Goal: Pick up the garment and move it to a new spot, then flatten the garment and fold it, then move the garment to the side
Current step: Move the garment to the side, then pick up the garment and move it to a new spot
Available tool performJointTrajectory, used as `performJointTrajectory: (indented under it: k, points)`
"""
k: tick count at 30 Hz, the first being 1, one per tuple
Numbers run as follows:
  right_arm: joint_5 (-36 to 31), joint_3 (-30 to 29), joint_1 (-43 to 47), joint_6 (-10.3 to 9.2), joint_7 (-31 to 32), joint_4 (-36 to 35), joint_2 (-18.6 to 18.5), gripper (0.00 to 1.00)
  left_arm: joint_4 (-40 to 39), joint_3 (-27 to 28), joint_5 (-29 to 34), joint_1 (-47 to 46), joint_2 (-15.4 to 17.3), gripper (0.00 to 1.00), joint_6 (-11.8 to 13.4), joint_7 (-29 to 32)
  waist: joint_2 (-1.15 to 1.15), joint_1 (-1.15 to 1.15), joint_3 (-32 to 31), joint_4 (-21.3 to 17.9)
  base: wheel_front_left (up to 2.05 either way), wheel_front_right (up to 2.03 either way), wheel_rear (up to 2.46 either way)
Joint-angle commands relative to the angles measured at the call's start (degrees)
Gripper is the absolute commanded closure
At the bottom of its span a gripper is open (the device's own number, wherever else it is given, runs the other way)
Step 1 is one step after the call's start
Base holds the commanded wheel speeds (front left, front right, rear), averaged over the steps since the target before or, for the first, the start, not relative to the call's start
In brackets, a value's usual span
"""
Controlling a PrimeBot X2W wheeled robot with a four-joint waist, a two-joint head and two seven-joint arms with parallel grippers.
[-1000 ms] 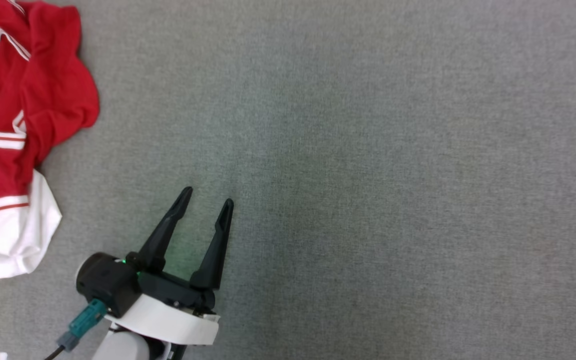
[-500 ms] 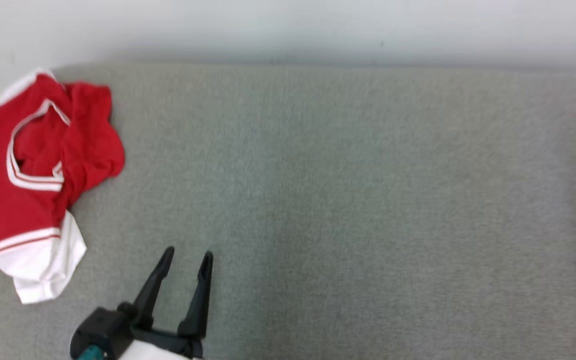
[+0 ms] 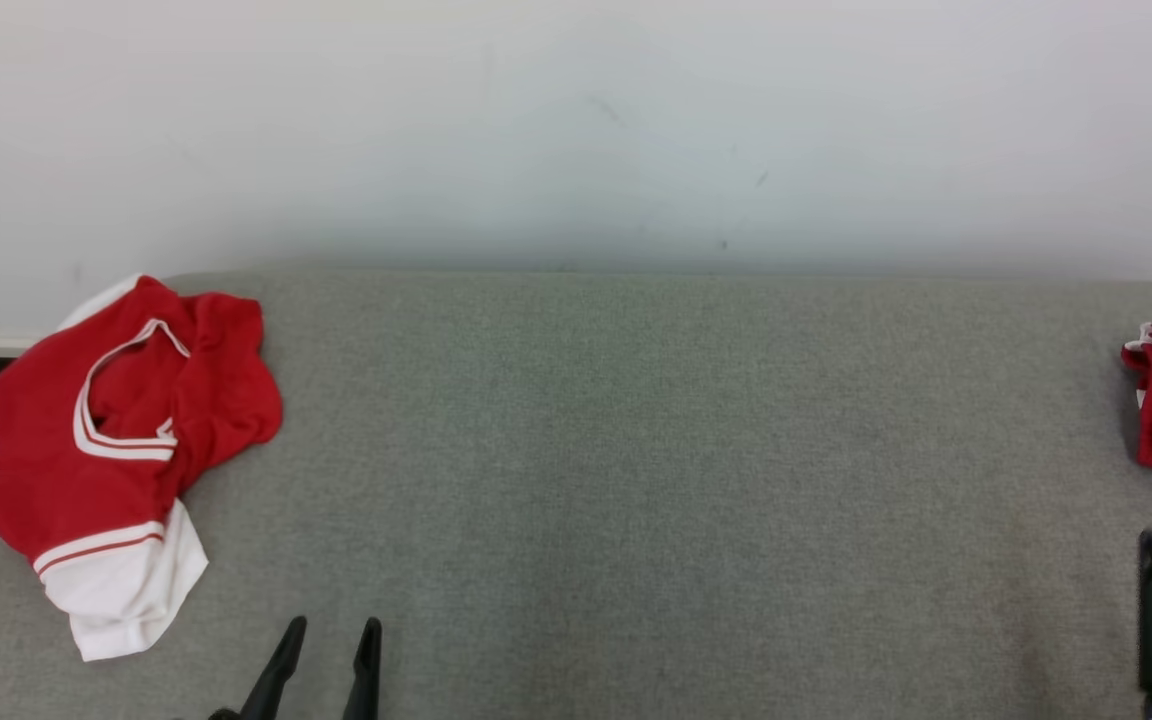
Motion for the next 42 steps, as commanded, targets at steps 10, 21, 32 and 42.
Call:
performJointTrajectory:
  k: [10, 21, 32, 42]
  points:
    - [2.3, 4.8, 6.4, -0.12, -3.5, 4.9, 4.5, 0.00, 0.9, 1.1, 1.4, 2.5, -1.0, 0.00, 0.1, 0.0, 0.00, 0.01, -3.3, -0.9, 0.00, 0.00, 0.00]
    - [3.7, 6.6, 10.4, -0.12, -3.5, 4.2, 5.5, 0.00, 1.3, 1.1, 1.9, 3.2, -1.5, 0.00, 0.1, 0.0, 0.00, 0.01, -5.2, -3.0, 0.00, 0.00, 0.00]
    - [3.9, 7.1, 9.7, -0.12, -3.5, 4.3, 5.5, 0.00, 1.8, 0.7, 2.0, 3.4, -1.7, 0.00, 0.1, 0.0, 0.00, 0.01, -5.6, -3.2, 0.00, 0.00, 0.00]
    - [4.0, 7.7, 10.0, -0.12, -3.5, 4.3, 5.5, 0.00, 1.8, 0.6, 2.0, 3.5, -1.8, 0.00, 0.1, 0.0, 0.00, 0.01, -5.5, -2.6, 0.00, 0.00, 0.00]
